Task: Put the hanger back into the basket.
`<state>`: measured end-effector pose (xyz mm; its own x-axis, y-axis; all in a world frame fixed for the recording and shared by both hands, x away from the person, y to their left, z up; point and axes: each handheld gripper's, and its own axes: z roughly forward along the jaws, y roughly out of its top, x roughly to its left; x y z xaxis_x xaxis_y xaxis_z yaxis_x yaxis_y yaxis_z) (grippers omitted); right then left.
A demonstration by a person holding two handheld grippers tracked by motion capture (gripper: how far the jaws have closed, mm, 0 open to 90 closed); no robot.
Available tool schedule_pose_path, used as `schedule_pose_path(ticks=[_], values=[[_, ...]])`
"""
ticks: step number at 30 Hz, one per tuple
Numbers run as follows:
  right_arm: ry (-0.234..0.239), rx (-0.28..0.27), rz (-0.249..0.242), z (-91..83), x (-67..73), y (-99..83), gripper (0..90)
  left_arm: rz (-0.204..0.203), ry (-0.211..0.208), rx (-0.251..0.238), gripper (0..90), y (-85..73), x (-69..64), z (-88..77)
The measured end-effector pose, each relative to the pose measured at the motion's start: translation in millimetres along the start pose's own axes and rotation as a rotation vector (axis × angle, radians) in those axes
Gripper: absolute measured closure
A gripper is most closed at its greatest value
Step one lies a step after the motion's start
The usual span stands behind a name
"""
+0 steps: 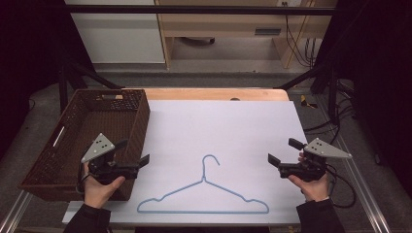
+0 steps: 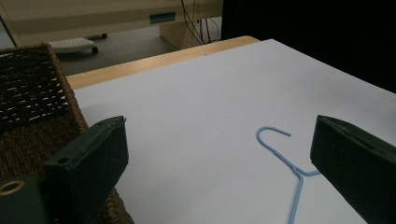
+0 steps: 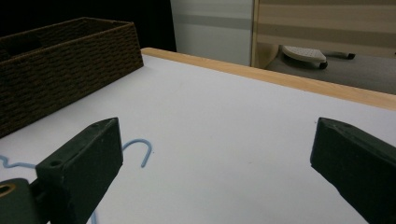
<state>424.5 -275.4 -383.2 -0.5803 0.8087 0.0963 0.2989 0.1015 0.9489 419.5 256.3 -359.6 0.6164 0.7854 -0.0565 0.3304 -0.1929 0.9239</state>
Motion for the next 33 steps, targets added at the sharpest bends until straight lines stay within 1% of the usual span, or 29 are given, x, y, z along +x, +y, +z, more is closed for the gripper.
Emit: schedule_pose_path(ticks=[5,12,13,15,18,19,22,24,25,26,27,28,30,31,33], values=[[-0.003,0.002,-0.004,0.0,-0.5,0.3,3.0,0.002,-0.002,0.007,3.9,-0.1,-0.7,1.9],[-0.008,0.033,-0.011,4.2,3.5,1.4,3.6,0.013,-0.010,0.017,4.2,-0.7,-5.7,5.3],[-0.004,0.044,-0.017,5.4,4.2,1.8,3.6,0.013,-0.010,0.017,4.2,-0.7,-5.7,5.3],[-0.011,0.064,-0.032,8.7,6.6,2.8,3.7,0.012,-0.009,0.022,4.3,-1.8,-7.7,7.1],[0.001,0.094,-0.050,13.7,11.7,3.9,3.8,0.015,-0.017,0.031,4.6,-2.9,-9.8,9.8],[0.001,0.094,-0.050,13.7,11.7,3.9,3.8,0.015,-0.017,0.031,4.6,-2.9,-9.8,9.8],[0.019,0.124,-0.071,22.7,21.4,5.9,4.5,0.022,-0.027,0.043,4.6,-4.0,-12.6,13.3],[0.020,0.142,-0.083,27.8,27.5,6.8,5.0,0.023,-0.028,0.044,4.6,-4.1,-13.2,13.8],[0.020,0.142,-0.083,27.8,27.5,6.8,5.0,0.022,-0.029,0.044,4.6,-4.1,-13.8,14.4],[0.037,0.151,-0.090,33.3,33.6,7.3,5.3,0.023,-0.032,0.045,4.6,-4.2,-14.4,14.9],[0.037,0.151,-0.090,33.3,33.6,7.3,5.3,0.023,-0.032,0.045,4.6,-4.2,-14.4,14.9],[0.050,0.165,-0.100,38.0,38.7,7.2,5.5,0.025,-0.034,0.045,4.6,-4.2,-15.3,15.8],[0.061,0.178,-0.112,42.0,43.1,6.9,5.9,0.027,-0.035,0.049,4.7,-4.6,-15.8,16.3],[0.061,0.178,-0.112,42.0,43.1,6.9,5.9,0.027,-0.035,0.049,4.7,-4.6,-15.8,16.3],[0.074,0.191,-0.115,46.9,47.8,6.2,6.5,0.030,-0.036,0.050,4.7,-5.0,-16.3,16.8]])
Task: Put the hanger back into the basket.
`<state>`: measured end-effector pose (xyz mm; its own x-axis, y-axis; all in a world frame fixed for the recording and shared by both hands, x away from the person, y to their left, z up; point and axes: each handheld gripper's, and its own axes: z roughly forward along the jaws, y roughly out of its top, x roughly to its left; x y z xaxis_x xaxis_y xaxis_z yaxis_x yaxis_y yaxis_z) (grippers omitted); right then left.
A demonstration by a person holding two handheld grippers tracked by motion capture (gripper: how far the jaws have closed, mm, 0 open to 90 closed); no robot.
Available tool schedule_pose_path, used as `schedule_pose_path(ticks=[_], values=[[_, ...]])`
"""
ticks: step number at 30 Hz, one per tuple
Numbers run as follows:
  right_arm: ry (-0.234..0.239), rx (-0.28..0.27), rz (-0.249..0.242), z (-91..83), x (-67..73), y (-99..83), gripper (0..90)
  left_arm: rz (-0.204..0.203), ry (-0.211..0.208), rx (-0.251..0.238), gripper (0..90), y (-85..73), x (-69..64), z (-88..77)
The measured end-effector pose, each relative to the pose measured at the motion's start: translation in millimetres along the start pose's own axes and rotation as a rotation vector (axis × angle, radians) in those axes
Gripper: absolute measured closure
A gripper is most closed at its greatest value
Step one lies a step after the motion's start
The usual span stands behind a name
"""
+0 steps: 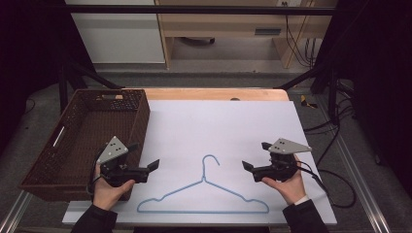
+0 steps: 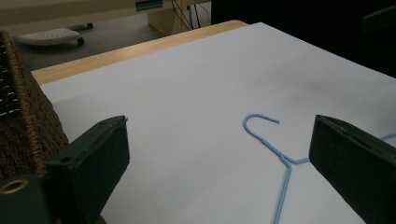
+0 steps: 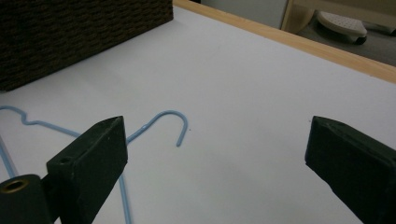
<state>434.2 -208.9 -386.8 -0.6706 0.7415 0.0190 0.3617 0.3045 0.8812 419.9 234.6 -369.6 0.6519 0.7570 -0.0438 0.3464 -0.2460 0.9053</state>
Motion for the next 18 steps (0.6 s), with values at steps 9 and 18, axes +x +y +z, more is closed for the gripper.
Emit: schedule_pose_path(ticks=[9,18], values=[[0.077,0.096,-0.053,33.1,24.2,2.9,15.4,0.004,-0.007,0.003,5.4,0.0,-2.8,1.9],[0.126,0.180,-0.091,54.0,38.5,-2.6,19.3,0.010,-0.013,0.011,5.8,-1.0,-3.4,3.9]])
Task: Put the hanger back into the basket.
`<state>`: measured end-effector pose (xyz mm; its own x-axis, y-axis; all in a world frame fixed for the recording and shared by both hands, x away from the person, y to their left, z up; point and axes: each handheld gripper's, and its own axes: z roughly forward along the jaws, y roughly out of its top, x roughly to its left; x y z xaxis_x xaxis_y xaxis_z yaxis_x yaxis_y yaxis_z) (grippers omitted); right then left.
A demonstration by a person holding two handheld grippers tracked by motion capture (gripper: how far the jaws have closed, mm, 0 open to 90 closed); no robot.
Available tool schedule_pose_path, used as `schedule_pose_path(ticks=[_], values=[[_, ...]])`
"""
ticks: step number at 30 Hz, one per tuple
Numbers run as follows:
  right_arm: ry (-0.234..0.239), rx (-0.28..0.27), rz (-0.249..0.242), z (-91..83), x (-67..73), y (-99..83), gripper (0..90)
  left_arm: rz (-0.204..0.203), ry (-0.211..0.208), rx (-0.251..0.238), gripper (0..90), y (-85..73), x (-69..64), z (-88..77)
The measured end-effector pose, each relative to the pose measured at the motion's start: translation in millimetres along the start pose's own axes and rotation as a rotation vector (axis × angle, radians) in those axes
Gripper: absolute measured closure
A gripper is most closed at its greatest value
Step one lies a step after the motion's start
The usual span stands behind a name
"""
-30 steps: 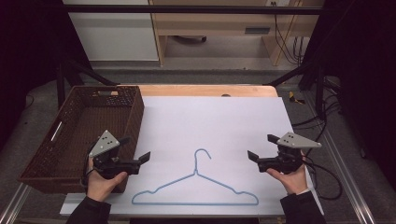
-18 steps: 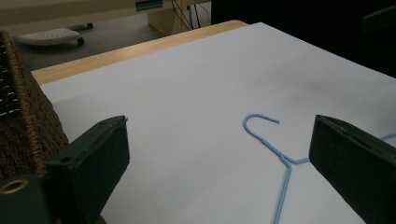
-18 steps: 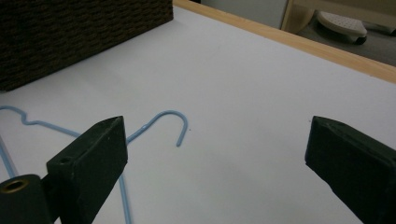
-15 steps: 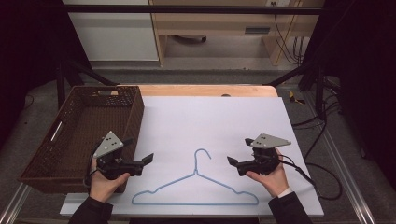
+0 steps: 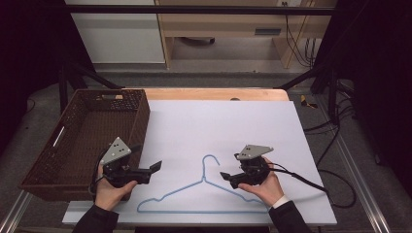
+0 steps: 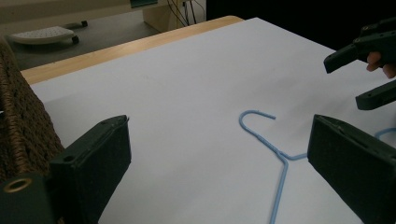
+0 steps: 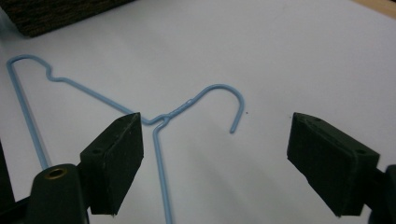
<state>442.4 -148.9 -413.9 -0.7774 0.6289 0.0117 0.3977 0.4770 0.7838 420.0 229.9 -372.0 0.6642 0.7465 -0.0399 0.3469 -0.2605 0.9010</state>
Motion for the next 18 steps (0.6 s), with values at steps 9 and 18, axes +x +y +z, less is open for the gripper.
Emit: schedule_pose_path(ticks=[9,18], values=[[0.043,0.052,-0.018,11.9,5.7,-3.3,26.5,0.001,-0.006,0.000,6.0,0.4,-1.4,-0.5],[0.069,0.131,-0.055,28.8,17.2,-5.0,32.8,0.006,-0.007,0.002,6.0,0.8,-1.8,-0.1]])
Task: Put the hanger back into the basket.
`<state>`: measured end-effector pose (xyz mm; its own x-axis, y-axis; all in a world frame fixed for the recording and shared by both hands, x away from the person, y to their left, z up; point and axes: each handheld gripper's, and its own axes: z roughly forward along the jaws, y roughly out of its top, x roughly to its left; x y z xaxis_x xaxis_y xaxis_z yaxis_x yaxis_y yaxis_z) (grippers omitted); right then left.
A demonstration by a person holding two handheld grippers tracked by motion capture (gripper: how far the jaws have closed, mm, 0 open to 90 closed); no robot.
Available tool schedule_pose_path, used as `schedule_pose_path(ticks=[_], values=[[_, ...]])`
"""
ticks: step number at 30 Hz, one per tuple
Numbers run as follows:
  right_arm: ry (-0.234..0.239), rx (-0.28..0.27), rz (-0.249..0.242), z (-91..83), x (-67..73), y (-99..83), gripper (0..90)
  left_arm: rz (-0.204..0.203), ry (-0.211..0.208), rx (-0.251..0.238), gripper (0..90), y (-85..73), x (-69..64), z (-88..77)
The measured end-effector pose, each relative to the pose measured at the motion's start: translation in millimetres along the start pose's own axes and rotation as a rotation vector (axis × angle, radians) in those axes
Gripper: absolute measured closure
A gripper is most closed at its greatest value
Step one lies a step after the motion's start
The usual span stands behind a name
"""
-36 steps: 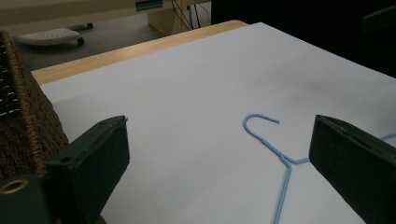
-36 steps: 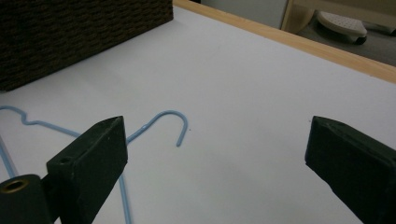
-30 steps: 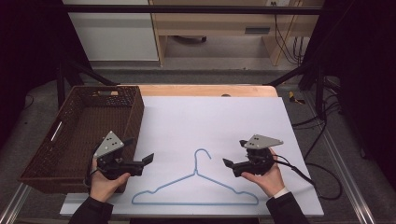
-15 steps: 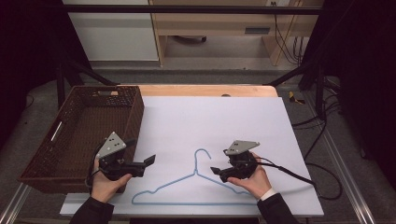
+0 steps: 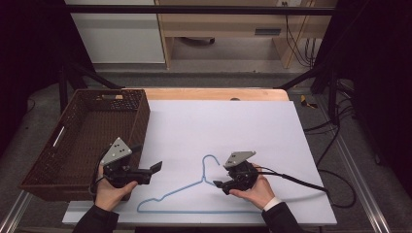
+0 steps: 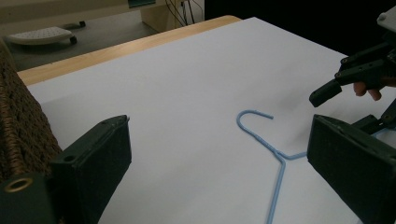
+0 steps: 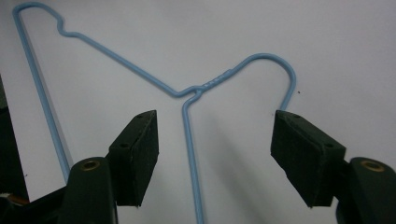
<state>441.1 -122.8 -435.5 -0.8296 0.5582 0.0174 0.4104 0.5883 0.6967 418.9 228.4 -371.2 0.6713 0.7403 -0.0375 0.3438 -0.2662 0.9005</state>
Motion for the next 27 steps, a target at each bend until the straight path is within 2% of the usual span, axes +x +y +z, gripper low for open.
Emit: schedule_pose_path(ticks=[5,7,10,11,12,19,23,27], values=[[0.003,0.029,-0.006,7.1,0.6,-1.8,37.9,-0.001,-0.002,0.001,6.0,0.1,-0.6,-0.3],[0.002,0.057,-0.002,9.9,1.7,-2.8,42.6,0.000,-0.001,0.001,6.1,0.3,-0.7,-0.7],[0.008,0.060,-0.005,12.2,1.2,-3.4,46.1,0.000,-0.002,0.002,6.1,0.5,-1.1,-0.4],[0.015,0.071,-0.016,14.3,0.6,-4.4,49.2,0.005,-0.003,0.004,6.1,0.5,-1.2,0.0],[0.014,0.088,-0.002,14.4,1.9,-4.2,50.5,0.003,-0.004,0.006,6.1,0.4,-1.6,0.3],[0.037,0.126,-0.011,20.5,1.9,-6.4,63.0,0.005,-0.008,0.013,6.3,0.1,-2.8,2.1],[0.057,0.137,-0.014,24.0,3.0,-7.6,67.2,0.007,-0.011,0.016,6.4,-0.1,-3.5,3.0],[0.055,0.163,-0.027,27.7,3.5,-9.1,71.2,0.010,-0.014,0.024,6.5,-0.7,-4.4,4.6]])
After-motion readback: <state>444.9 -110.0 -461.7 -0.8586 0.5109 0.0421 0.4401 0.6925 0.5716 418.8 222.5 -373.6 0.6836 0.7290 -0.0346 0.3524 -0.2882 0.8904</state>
